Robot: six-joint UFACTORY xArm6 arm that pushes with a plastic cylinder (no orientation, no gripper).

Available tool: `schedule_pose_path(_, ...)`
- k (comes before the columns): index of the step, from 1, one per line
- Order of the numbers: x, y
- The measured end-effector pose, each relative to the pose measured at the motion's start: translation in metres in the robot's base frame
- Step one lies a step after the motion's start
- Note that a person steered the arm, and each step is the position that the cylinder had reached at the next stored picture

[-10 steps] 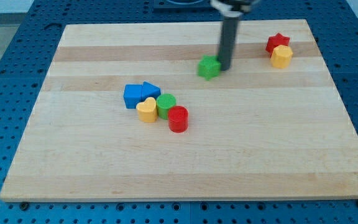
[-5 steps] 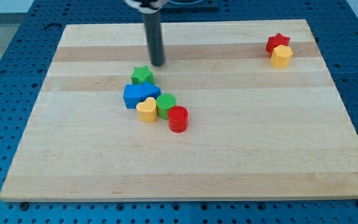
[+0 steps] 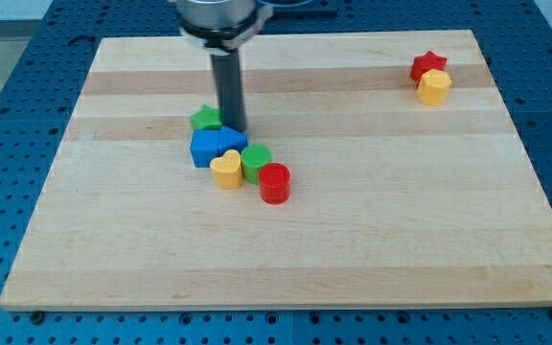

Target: Push green star below the yellow heart

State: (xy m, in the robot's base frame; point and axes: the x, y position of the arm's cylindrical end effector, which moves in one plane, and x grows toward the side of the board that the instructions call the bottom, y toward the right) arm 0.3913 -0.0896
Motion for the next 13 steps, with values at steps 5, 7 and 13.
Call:
schedule_pose_path(5,-0.002,-0.096)
schedule_pose_path(7,-0.019,-0.100)
schedule_pose_path(13,0.080,-0.130)
